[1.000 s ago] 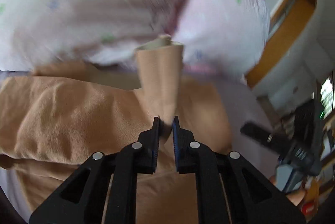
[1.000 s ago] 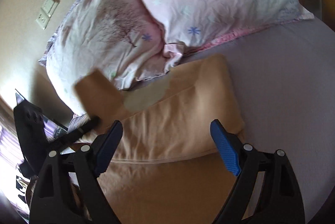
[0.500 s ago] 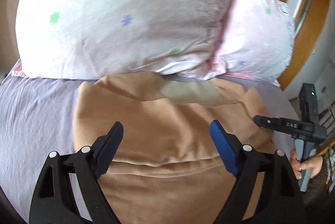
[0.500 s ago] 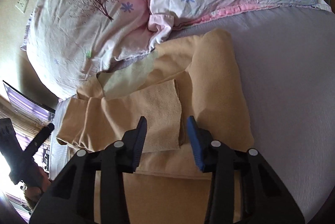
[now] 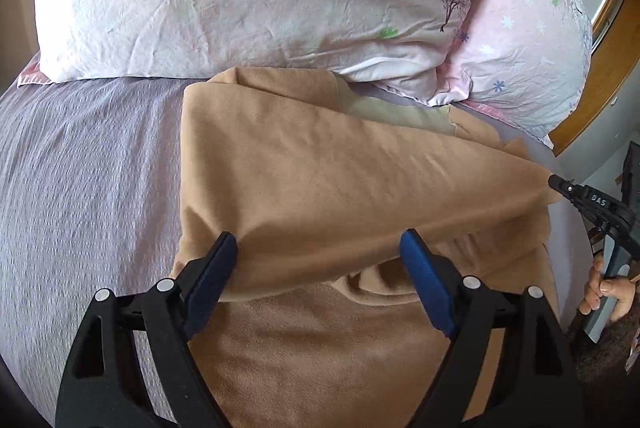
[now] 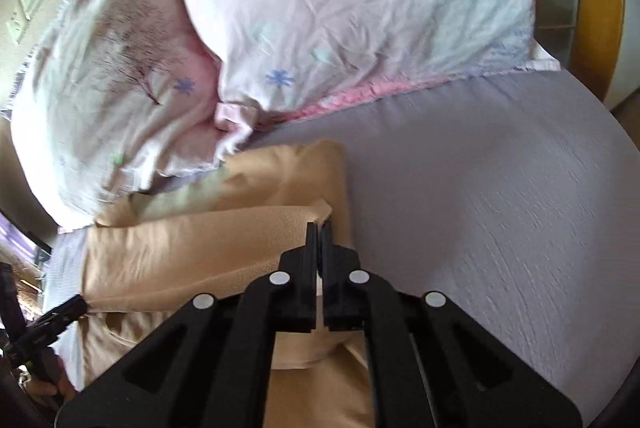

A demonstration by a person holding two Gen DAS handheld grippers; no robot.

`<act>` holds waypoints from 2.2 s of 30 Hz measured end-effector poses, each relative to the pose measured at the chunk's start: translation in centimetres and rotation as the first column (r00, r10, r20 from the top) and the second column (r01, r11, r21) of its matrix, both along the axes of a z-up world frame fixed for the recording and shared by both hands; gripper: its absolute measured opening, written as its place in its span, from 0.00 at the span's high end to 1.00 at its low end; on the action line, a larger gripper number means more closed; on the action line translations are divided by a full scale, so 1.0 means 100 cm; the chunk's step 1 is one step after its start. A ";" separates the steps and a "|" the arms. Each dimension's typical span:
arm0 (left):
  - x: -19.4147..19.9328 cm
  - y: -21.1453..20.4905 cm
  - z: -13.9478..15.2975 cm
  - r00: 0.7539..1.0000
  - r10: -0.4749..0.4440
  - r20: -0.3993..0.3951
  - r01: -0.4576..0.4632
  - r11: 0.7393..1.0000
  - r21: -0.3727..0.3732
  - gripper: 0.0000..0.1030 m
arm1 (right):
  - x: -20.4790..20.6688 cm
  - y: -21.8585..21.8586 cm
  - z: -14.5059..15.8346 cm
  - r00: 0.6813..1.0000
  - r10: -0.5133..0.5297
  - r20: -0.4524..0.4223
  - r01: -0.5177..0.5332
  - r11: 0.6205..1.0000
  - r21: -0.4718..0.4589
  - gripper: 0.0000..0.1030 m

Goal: Fold small clothes

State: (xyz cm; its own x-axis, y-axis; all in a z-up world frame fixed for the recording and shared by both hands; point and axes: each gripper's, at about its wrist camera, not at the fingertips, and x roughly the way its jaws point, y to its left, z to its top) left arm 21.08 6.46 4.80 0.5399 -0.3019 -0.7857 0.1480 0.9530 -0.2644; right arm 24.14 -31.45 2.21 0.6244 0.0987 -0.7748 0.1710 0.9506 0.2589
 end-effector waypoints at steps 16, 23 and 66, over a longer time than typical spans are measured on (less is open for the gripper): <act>-0.081 0.028 0.014 0.996 -0.073 0.043 0.078 0.990 -0.117 0.17 | -0.061 0.005 0.005 0.986 0.162 0.038 -0.166 0.965 0.205 0.40; -0.228 0.085 0.021 0.968 -0.200 0.151 0.232 0.942 -0.241 0.03 | -0.206 -0.025 0.005 0.898 0.388 0.205 -0.437 0.841 0.320 0.17; 0.050 0.109 0.010 0.994 0.104 0.010 -0.088 0.883 -0.460 0.97 | 0.061 -0.028 -0.017 0.983 0.052 0.176 -0.146 0.803 0.578 0.92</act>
State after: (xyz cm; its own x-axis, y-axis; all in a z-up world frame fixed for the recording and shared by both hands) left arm 26.12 17.38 5.78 0.6082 -0.5693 -0.5531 0.0783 0.7364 -0.6719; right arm 30.23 -34.27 0.47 0.6856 0.5717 -0.4507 0.0007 0.6186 0.7857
